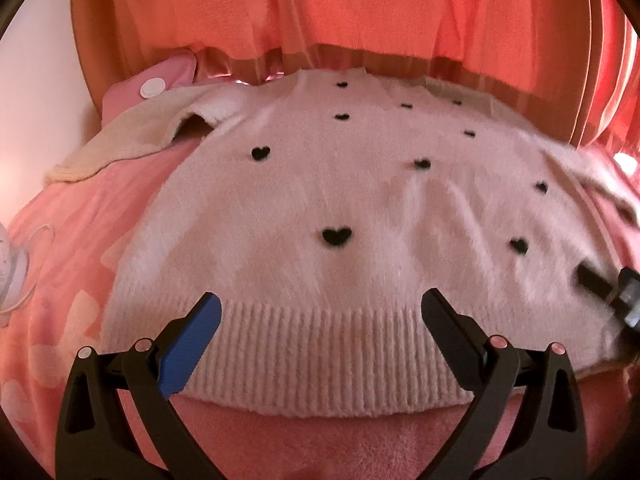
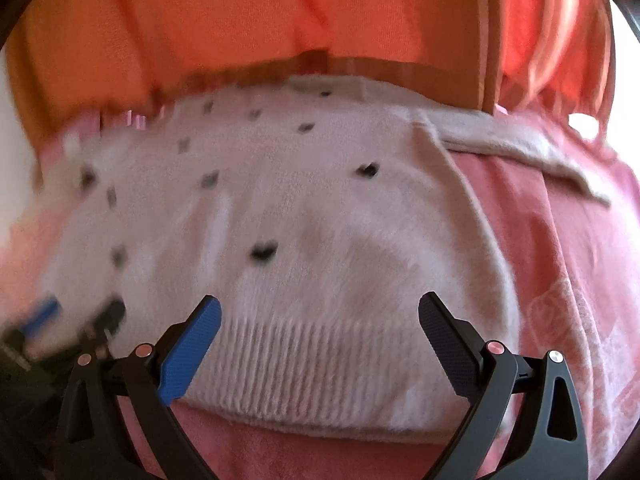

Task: Fold small clothes
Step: 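Grasp the sweater sleeve cuff with the right tool and lift it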

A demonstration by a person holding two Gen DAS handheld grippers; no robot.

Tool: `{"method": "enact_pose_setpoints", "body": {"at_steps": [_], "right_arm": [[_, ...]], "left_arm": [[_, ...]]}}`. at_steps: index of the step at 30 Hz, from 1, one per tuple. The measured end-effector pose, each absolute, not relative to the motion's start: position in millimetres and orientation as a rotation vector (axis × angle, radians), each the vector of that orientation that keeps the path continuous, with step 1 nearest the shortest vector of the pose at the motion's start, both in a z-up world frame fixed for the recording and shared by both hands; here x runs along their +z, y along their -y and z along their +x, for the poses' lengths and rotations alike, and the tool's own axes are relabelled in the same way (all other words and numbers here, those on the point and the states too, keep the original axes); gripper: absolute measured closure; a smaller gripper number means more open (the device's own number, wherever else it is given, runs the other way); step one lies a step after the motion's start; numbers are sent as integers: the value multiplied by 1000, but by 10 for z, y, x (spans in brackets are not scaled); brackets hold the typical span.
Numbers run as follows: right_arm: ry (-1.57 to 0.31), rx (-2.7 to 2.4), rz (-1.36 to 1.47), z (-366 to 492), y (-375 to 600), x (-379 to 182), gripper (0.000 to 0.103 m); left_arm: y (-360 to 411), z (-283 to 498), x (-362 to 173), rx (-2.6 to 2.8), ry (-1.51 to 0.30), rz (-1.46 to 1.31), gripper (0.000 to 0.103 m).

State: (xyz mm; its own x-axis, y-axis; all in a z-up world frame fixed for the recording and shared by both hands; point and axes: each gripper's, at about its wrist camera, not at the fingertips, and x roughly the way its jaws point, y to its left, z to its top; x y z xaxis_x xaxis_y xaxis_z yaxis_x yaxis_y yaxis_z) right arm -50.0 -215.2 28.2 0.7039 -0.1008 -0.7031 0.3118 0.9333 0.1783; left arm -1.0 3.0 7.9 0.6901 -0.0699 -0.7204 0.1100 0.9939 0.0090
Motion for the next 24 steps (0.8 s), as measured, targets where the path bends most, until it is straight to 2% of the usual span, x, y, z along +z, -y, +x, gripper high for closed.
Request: {"method": "enact_pose_setpoints", "body": {"at_steps": [5,9,11,13,15,17,19,20,21,22,23,24], "right_arm": [[-662,-387,504,-503,3337,563,5],[-698,-552,561,-277,4378,336,6],[-710,-641,607,-226,4760,196,13],[-714,-744,678,-239,5158,36,14],[-699,-785,777,-259,5459,-100,22],[-687,-782,877,-239,5655,-225,25],[-670,-814,861,-146,5699,-197,28],[-684,-790,844,-26,5696,-178,42],[-692,-759,842,78,5734,-154,71],[-698,-731,840,211,5702,-114,87],[-684,-728,826,349,5624,-7,95],[-646,-731,792,433,5484,131,95]], "left_arm": [[-251,192,326,-132,-827,-27,5],[-279,443,511,-82,-791,-50,5],[-237,592,567,-67,-770,-51,5],[-202,743,564,-58,-766,-57,5],[-192,868,526,-54,-766,-75,5],[-223,971,444,-49,-767,-108,5],[-272,1036,350,-35,-785,-135,5],[-289,1070,316,-33,-802,-145,5],[-315,1121,276,-44,-828,-157,5],[-323,1152,258,-47,-838,-160,5],[-355,1172,246,-40,-842,-164,5],[-381,1178,243,-34,-839,-167,5]]}}
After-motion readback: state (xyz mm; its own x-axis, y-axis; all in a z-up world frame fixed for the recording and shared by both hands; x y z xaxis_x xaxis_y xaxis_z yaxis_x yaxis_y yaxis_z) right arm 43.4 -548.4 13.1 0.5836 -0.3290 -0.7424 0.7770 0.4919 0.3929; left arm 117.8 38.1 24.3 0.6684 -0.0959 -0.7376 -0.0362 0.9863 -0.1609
